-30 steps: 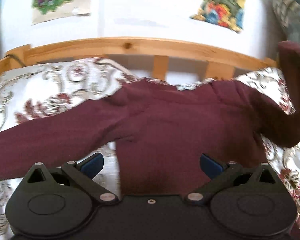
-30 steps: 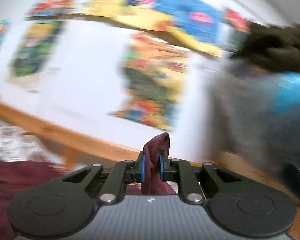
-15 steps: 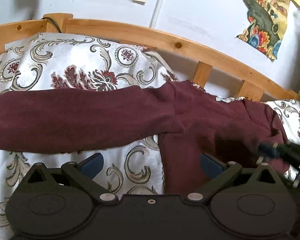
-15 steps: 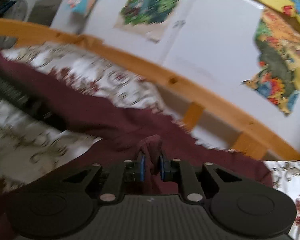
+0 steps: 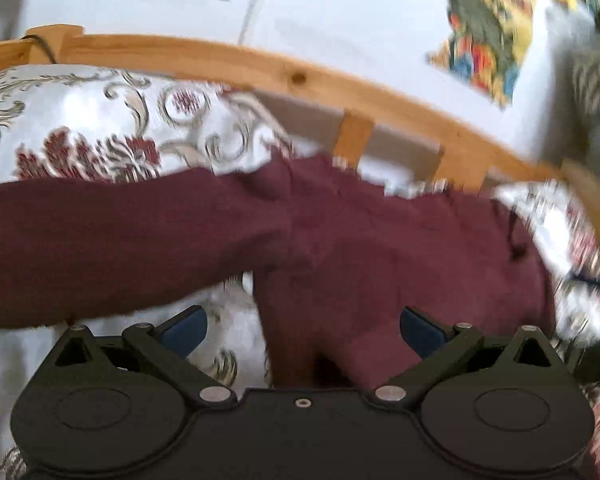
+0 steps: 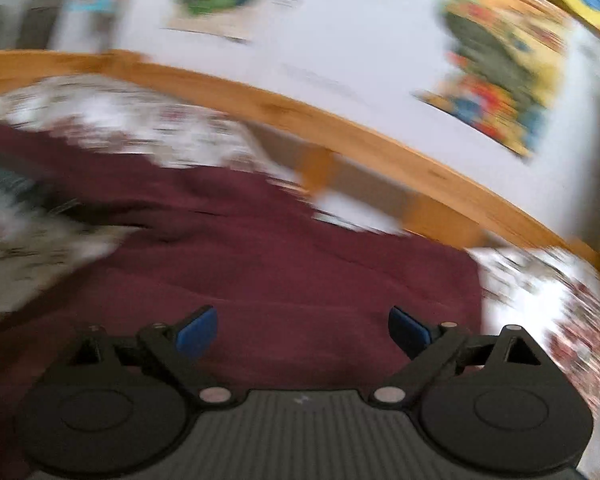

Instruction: Fold small clothes

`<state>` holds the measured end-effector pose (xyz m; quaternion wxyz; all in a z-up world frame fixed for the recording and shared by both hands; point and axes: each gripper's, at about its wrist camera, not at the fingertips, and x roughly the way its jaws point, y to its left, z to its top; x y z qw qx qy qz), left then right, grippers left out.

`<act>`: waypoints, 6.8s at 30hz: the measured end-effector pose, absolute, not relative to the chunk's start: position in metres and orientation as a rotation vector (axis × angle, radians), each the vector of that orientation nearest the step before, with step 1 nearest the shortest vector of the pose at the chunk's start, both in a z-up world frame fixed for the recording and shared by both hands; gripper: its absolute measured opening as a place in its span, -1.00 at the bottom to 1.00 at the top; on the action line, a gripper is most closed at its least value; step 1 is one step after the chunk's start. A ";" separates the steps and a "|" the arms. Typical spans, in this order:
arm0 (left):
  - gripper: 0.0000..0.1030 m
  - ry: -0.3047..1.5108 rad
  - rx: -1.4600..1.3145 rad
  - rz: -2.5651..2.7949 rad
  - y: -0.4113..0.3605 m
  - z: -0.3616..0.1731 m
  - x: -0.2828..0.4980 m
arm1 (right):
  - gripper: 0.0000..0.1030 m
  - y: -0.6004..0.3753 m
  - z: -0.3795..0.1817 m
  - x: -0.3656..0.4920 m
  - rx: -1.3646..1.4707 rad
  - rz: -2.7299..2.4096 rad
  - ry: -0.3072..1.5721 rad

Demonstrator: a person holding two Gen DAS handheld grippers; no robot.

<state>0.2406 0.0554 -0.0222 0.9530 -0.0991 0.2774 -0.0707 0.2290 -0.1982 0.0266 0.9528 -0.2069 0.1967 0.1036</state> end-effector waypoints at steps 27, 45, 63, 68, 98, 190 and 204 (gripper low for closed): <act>0.99 0.714 -0.028 -0.102 0.034 -0.060 0.246 | -0.87 -0.339 0.033 0.350 0.014 -0.145 0.510; 0.99 0.628 -0.027 -0.184 -0.011 -0.008 0.192 | 0.71 -0.310 0.088 0.171 0.037 -0.094 0.371; 0.99 0.531 0.014 0.227 0.121 0.088 0.142 | 1.00 -0.229 0.050 0.084 0.058 0.057 0.381; 0.99 0.545 0.050 0.370 0.211 0.101 0.150 | 1.00 -0.201 0.036 0.087 0.076 0.121 0.400; -0.93 1.052 0.257 0.019 0.276 0.071 0.244 | 1.00 -0.167 0.014 0.096 0.036 0.215 0.478; -0.16 0.858 -0.103 -0.038 0.097 -0.002 0.344 | -0.86 -0.270 -0.019 0.179 0.402 0.134 0.668; 0.67 0.823 0.096 0.119 0.066 -0.019 0.369 | 0.23 -0.252 -0.009 0.153 0.169 0.140 0.641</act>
